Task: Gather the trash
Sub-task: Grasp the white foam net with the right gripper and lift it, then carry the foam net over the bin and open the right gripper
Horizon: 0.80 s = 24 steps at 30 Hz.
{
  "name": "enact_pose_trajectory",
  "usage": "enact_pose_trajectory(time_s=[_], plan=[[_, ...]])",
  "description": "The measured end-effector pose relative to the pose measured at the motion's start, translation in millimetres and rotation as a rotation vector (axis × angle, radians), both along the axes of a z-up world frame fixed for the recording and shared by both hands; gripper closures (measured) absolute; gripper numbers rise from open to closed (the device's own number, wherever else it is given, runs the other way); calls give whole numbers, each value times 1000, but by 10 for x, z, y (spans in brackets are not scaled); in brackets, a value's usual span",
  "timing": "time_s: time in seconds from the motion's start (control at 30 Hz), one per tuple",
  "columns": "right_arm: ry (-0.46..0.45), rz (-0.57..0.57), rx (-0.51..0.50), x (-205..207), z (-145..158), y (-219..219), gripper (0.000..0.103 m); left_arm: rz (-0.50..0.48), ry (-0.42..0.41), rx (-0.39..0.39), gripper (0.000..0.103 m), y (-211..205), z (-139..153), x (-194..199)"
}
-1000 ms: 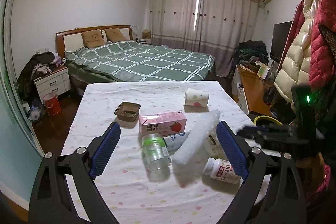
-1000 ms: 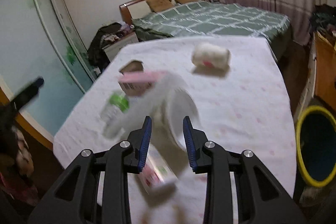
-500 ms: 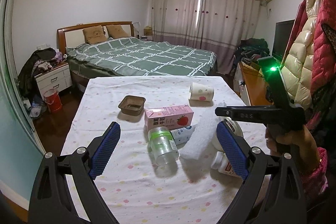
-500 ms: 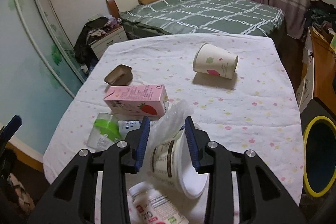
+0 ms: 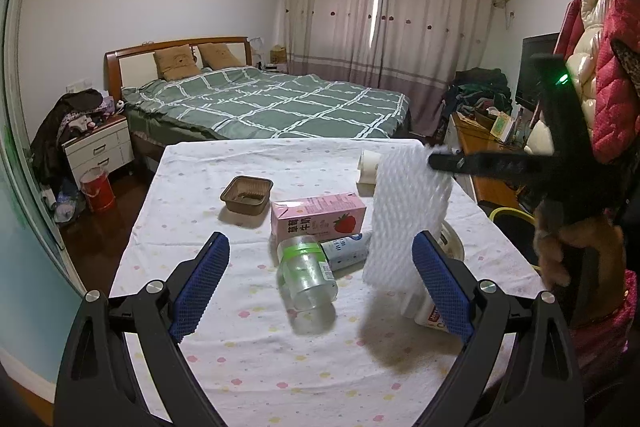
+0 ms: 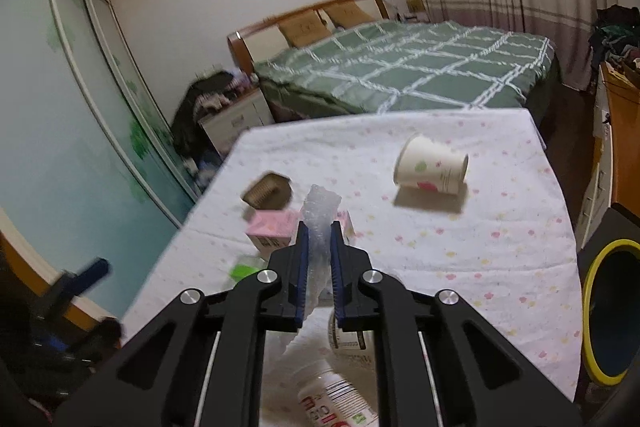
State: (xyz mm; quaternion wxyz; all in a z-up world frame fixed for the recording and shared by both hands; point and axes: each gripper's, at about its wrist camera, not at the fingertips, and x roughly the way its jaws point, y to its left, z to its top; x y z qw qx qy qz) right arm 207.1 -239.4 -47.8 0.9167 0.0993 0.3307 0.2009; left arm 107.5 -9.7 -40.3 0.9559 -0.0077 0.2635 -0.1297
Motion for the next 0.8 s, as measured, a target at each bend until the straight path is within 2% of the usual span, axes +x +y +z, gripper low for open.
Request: enact_pose_trajectory(time_s=[0.2,0.33,0.57,0.8], plan=[[-83,-50,41,-219,260,-339,93,-29,-2,12,12,-105,-2,-26],[-106,-159,24,-346,262,-724,93,-59,0,21,12,-191,-31,-32],[-53,-449,82,-604,-22,-1836,93,-183,35,39,12,-547,-203,4],[-7,-745,65,-862,-329,-2831,93,-310,93,59,12,-963,-418,30]])
